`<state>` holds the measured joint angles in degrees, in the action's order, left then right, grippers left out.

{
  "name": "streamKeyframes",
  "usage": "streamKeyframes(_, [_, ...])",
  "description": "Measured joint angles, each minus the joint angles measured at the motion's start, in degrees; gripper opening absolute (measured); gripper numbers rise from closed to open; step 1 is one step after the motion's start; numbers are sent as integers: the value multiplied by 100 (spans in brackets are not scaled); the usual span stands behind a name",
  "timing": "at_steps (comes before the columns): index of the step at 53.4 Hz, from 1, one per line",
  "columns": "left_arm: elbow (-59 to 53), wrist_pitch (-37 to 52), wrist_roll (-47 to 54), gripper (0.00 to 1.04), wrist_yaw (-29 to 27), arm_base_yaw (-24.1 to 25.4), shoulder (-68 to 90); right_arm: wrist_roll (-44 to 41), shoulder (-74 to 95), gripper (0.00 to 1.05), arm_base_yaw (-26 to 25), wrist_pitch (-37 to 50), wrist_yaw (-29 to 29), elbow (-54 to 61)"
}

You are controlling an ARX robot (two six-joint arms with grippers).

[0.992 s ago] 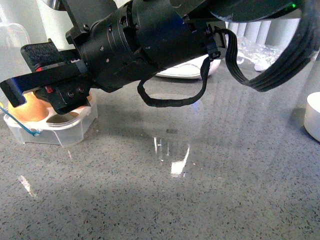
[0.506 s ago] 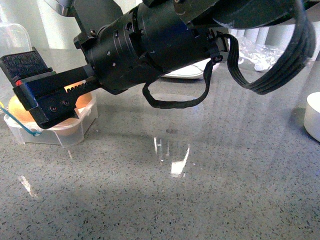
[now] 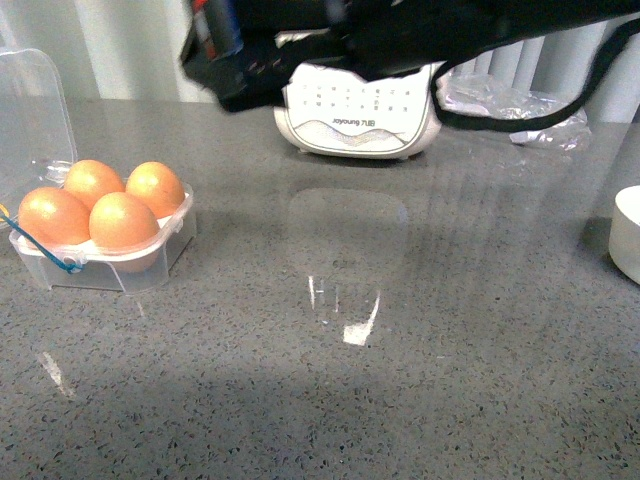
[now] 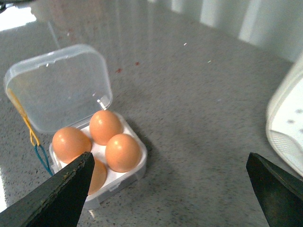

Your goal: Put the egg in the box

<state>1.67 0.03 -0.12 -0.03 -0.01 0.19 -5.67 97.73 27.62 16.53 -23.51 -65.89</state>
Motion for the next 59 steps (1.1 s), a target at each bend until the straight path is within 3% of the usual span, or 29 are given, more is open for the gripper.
streamKeyframes(16, [0,0,0,98,0,0,0,496,-1821,98,-1091,693,1156,1856])
streamKeyframes(27, [0,0,0,98,0,0,0,459,-3174,98,-2041,592,1646,3121])
streamKeyframes(36, [0,0,0,98,0,0,0,278,-4778,98,-3456,-13,1303,4151])
streamKeyframes(45, [0,0,0,98,0,0,0,262,-5584,97,-4472,-328,739,4444])
streamKeyframes(51, [0,0,0,98,0,0,0,439,-6144,80,-4876,83,295,4811])
streamKeyframes(59, [0,0,0,98,-2,0,0,498,-7020,52,-4719,-409,446,5160])
